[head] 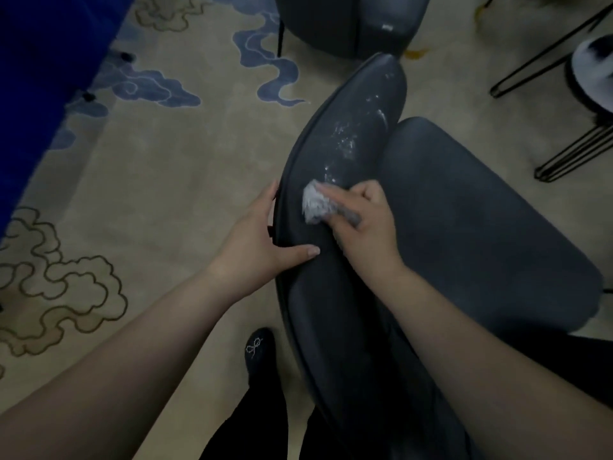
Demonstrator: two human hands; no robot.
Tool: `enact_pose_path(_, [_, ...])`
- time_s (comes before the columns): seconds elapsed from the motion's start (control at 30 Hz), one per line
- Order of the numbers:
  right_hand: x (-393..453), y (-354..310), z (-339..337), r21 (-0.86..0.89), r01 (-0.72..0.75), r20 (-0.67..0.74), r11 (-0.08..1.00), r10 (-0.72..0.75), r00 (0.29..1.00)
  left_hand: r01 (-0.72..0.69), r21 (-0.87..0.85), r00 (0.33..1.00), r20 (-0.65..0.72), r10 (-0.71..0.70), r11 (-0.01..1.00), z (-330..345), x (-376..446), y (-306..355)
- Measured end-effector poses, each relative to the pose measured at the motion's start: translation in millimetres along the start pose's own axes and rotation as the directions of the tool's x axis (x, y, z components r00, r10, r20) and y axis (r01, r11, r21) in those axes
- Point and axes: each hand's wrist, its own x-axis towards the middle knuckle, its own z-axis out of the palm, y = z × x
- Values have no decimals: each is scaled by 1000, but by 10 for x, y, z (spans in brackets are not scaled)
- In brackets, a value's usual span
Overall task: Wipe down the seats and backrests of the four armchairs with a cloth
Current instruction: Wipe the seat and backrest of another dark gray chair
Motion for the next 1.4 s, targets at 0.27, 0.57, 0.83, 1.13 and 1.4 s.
enact_pose_path(0.27, [196, -71, -35, 76, -181, -9, 981, 182, 983, -31, 9, 986, 167, 29, 999, -193, 317, 9])
enact_pose_path(0.57, [760, 42, 48, -24, -165, -79, 986, 162, 984, 53, 58, 980, 189, -63, 997, -162, 463, -63])
enact_pose_path(0.83, [465, 162, -138, 69, -192, -24, 979, 194, 981, 25, 57, 1000, -3, -25, 998, 34, 772, 194])
enact_pose_path(1.13, [1293, 334, -125, 22, -215, -104, 976, 216, 971, 189, 220, 958, -254, -131, 957, 320, 917, 185])
enact_pose_path(1.4, [1017, 351, -156, -1, -110, 11, 994, 110, 994, 187, 248, 950, -291, -111, 950, 330, 924, 182])
